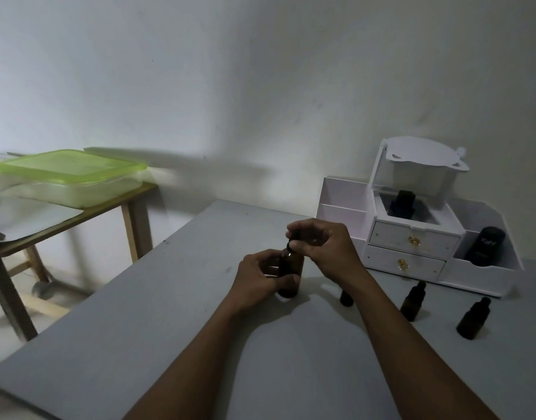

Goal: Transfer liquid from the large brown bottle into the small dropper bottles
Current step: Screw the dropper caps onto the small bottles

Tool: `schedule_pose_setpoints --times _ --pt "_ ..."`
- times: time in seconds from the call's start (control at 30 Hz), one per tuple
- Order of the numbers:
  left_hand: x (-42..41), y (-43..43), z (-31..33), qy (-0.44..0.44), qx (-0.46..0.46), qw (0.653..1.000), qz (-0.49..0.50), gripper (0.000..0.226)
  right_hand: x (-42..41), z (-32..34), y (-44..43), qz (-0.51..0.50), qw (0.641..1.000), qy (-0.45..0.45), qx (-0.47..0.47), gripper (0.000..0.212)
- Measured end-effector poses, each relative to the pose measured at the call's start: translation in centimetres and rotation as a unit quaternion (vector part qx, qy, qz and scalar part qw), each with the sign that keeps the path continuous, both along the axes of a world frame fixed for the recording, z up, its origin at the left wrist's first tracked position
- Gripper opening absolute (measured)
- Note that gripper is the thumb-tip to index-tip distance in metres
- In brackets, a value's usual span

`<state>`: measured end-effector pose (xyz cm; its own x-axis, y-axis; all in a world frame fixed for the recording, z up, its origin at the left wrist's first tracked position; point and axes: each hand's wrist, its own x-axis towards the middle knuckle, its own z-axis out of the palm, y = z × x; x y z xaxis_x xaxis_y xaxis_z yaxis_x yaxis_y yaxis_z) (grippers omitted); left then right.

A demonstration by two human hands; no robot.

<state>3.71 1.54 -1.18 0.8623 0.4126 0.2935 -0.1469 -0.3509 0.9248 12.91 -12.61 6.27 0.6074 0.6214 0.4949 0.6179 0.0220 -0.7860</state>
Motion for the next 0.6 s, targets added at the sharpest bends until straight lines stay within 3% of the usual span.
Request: schedule_pose_setpoints --times 0.6 --pt "-0.2 -0.4 -0.3 0.009 -0.005 1.0 0.009 0.049 -0.5 -1.1 0.2 -0.031 0.999 -0.012 0.024 0.026"
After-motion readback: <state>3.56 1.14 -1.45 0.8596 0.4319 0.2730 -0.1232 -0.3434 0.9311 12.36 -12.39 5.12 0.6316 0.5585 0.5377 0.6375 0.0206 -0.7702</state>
